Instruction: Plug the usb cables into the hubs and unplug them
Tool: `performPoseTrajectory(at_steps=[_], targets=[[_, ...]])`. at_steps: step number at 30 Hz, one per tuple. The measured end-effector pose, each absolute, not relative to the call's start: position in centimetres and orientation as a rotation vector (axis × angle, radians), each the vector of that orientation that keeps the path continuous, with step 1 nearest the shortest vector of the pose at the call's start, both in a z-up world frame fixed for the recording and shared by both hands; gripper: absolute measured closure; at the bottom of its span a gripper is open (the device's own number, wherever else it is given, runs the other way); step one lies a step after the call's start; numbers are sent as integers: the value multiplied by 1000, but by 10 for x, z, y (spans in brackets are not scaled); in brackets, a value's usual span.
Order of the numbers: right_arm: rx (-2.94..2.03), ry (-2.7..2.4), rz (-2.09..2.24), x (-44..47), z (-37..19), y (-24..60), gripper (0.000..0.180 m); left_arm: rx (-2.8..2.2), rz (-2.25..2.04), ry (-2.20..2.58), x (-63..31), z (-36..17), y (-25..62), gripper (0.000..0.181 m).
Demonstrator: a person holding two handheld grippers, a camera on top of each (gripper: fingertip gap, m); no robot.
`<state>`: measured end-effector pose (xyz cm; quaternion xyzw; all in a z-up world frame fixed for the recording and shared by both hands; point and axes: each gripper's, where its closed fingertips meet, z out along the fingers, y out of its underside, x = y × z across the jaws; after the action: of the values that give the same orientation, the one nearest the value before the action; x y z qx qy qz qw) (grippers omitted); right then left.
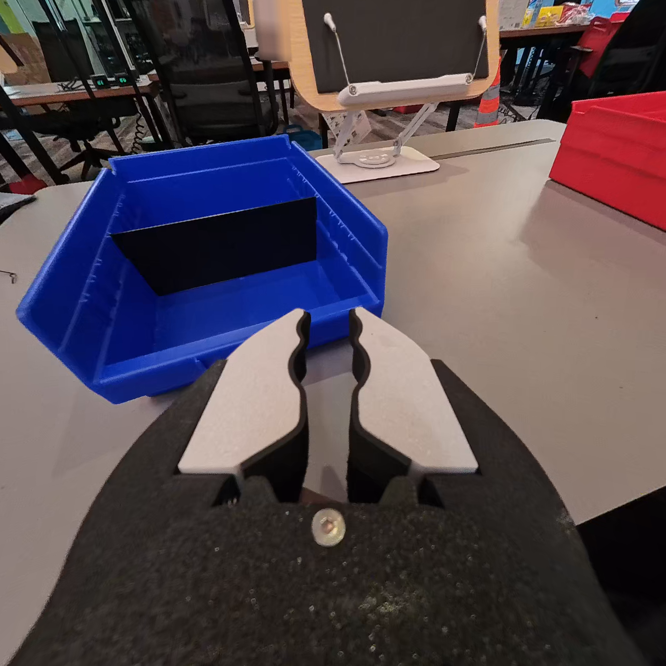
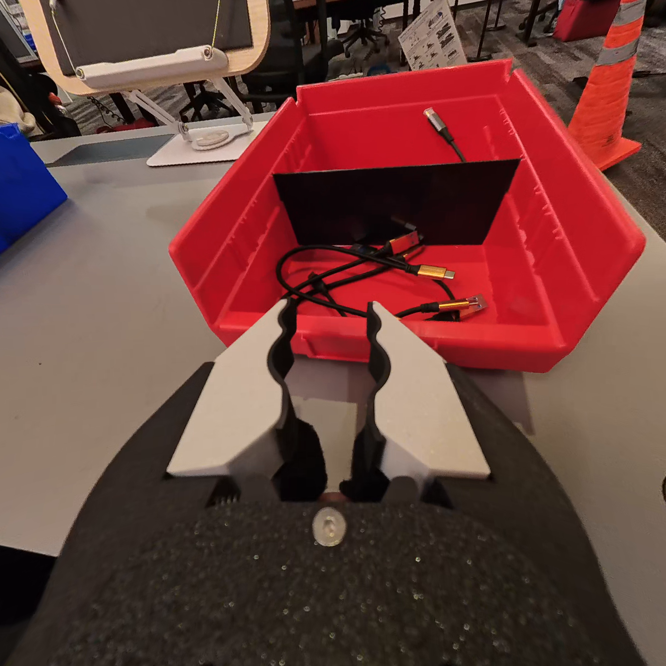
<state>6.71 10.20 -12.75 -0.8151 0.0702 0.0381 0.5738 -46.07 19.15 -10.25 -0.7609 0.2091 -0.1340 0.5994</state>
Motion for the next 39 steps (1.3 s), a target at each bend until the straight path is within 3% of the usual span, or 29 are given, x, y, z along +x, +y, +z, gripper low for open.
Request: performPoseTrajectory(at_steps=[6,10,15,21,26,27,32,39], targets=[[-1827,150,109,56,-104,90,140,-1768,-320,465,-466,-101,187,160],[-1719,-15,226,-3,-66,97,127,-1791,-323,466,-468,-106,182,160],[-1866,-89,41,-39,-112,131,102,-1777,-301,487,-467,-105,177,160],[-1907,-145,-35,-62,-123,155,94,-1782,-278,528,-462,-109,168,160],[-1857,-315,121,-103,-117,135,120,-1781,-352,589,-434,-108,151,157],[-1827,-320,119,-104,-112,130,116,-1789,-374,617,-421,-111,146,156],[-1683,-90,-75,-36,-77,106,112,-1785,-566,784,-315,-111,111,146],[-1717,348,-250,85,-89,59,116,-1735,-590,964,-144,-102,117,134]])
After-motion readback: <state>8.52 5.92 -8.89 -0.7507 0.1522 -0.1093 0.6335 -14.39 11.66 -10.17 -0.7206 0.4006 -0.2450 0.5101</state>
